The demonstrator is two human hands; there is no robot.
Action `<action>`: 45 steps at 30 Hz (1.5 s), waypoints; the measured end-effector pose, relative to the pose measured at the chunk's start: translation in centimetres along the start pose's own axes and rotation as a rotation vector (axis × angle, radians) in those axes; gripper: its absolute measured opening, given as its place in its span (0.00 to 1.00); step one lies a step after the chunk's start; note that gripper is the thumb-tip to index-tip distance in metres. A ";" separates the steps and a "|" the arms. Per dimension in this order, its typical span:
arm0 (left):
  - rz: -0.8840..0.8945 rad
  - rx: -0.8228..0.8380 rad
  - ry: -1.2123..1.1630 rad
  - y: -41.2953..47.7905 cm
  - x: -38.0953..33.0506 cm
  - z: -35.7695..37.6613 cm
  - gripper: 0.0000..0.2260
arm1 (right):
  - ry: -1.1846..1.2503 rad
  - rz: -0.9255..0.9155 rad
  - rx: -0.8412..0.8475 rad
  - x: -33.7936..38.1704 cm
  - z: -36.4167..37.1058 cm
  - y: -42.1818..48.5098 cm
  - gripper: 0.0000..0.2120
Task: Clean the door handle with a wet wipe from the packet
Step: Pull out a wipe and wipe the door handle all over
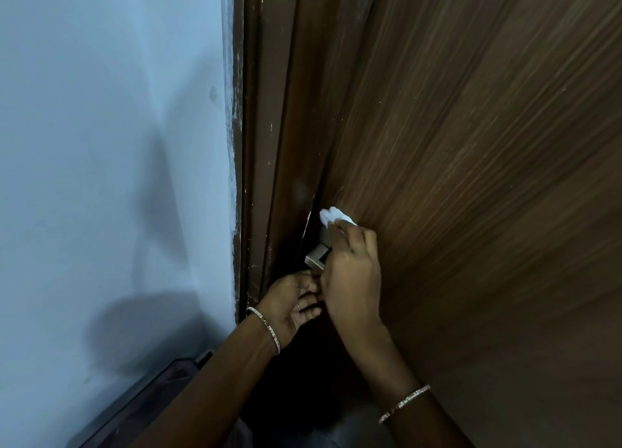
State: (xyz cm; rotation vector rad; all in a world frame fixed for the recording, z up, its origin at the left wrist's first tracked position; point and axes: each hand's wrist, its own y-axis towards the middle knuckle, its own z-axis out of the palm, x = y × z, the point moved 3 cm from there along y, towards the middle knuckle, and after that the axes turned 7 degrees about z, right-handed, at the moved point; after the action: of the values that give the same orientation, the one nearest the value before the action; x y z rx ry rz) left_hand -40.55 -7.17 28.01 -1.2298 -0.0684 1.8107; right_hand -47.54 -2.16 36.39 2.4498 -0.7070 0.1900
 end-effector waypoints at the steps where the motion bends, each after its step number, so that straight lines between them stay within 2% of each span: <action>1: -0.001 -0.002 0.001 0.0 0.1 0.0 0.11 | 0.007 -0.017 0.007 0.5 0.0 0.2 0.24; 5: -0.012 -0.019 -0.037 0.0 0.3 -0.3 0.12 | 0.005 -0.097 -0.016 2.3 0.0 2.1 0.23; 10: -0.017 0.017 -0.007 -0.2 0.1 -0.6 0.12 | 0.047 -0.068 -0.214 2.0 -1.0 2.7 0.19; 16: -0.035 0.018 -0.005 -0.5 0.2 -0.7 0.13 | -0.011 -0.044 0.042 0.9 0.4 0.5 0.25; 18: -0.033 0.031 0.002 -0.6 0.2 -0.7 0.14 | -0.035 -0.042 0.046 0.8 0.3 0.2 0.24; 22: -0.033 0.076 0.010 -0.6 0.0 -0.7 0.17 | 0.112 0.044 -0.046 -0.1 -0.9 0.0 0.19; 24: -0.030 0.087 0.014 -0.7 0.0 -0.7 0.18 | 0.141 0.077 -0.063 -0.3 -1.2 -0.5 0.19; 34: -0.038 0.037 -0.017 -0.8 0.4 -0.9 0.17 | -0.025 -0.083 0.172 2.4 0.1 1.4 0.25; 40: -0.027 0.145 0.007 -1.1 0.0 -0.8 0.21 | 0.143 0.059 0.048 -0.1 -1.4 -1.3 0.25; 45: -0.038 0.121 0.002 -1.2 0.2 -0.6 0.18 | 0.102 0.091 0.029 1.2 -1.3 0.0 0.20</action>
State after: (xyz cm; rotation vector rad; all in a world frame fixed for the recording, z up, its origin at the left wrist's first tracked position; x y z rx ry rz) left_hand -39.32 -6.60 28.16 -1.1375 0.0183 1.7547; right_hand -46.47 -1.95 37.74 2.4179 -0.7765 0.3601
